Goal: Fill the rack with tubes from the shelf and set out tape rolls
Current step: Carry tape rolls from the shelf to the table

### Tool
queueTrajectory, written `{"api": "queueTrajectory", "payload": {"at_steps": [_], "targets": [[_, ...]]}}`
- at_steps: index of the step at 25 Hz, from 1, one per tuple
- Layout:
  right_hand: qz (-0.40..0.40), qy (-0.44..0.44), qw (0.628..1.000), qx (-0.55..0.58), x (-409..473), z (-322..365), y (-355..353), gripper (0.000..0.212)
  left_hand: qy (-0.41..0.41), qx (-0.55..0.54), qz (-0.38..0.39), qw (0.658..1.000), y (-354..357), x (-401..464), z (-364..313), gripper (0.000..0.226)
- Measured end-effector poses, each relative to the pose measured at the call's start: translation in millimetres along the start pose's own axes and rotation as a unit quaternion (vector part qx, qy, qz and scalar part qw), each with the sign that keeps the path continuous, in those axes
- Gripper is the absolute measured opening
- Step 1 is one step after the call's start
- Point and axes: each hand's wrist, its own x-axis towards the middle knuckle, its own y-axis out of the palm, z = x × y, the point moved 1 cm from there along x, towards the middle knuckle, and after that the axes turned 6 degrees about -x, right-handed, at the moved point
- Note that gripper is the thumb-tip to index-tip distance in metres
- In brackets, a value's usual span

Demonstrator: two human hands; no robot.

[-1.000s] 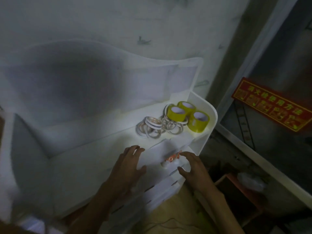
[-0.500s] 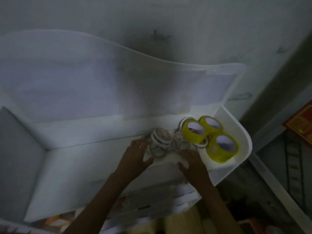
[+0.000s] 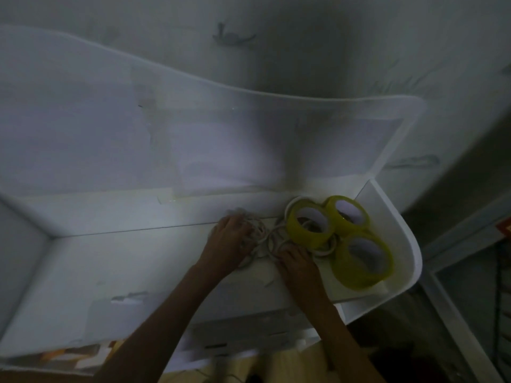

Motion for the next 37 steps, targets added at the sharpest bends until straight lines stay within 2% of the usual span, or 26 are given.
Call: {"api": "queueTrajectory", "payload": {"at_steps": [7, 12, 16, 18, 21, 23, 24, 27, 30, 33, 37], "targets": [[0.024, 0.025, 0.998, 0.044, 1, -3, 4, 0.021, 0.054, -0.053, -0.054, 0.996, -4, 3, 11, 0.033], [0.031, 0.033, 0.998, 0.05, 4, -1, 0, 0.031, 0.176, -0.04, -0.103, 0.978, -11, 1, 17, 0.018], [-0.015, 0.045, 0.997, 0.06, 12, 9, -20, 0.026, 0.14, -0.059, -0.099, 0.983, -14, -4, 24, 0.024], [-0.01, 0.09, 0.991, 0.097, 16, 13, -28, 0.026, 0.139, -0.061, -0.104, 0.983, -19, -8, 22, 0.026], [0.002, 0.208, 0.953, 0.22, 18, 14, -36, 0.019, 0.148, -0.063, -0.141, 0.977, -31, -17, 10, 0.032], [-0.006, 0.228, 0.934, 0.275, 20, 15, -40, 0.008, 0.131, -0.067, -0.16, 0.976, -39, -24, 4, 0.036], [-0.01, 0.227, 0.927, 0.298, 22, 17, -43, 0.006, 0.108, -0.072, -0.161, 0.978, -43, -28, 3, 0.037], [-0.015, 0.213, 0.913, 0.347, 28, 24, -49, 0.02, 0.04, -0.072, -0.151, 0.985, -48, -41, 10, 0.036], [0.002, 0.175, 0.917, 0.358, 33, 36, -50, 0.008, 0.002, -0.043, -0.158, 0.987, -54, -61, 18, 0.031], [0.013, 0.138, 0.925, 0.353, 44, 50, -49, 0.019, -0.037, -0.018, -0.204, 0.978, -75, -82, 22, 0.027], [0.044, 0.054, 0.941, 0.332, 66, 96, -50, 0.018, -0.084, 0.021, -0.265, 0.96, -117, -130, 28, 0.031]]}}
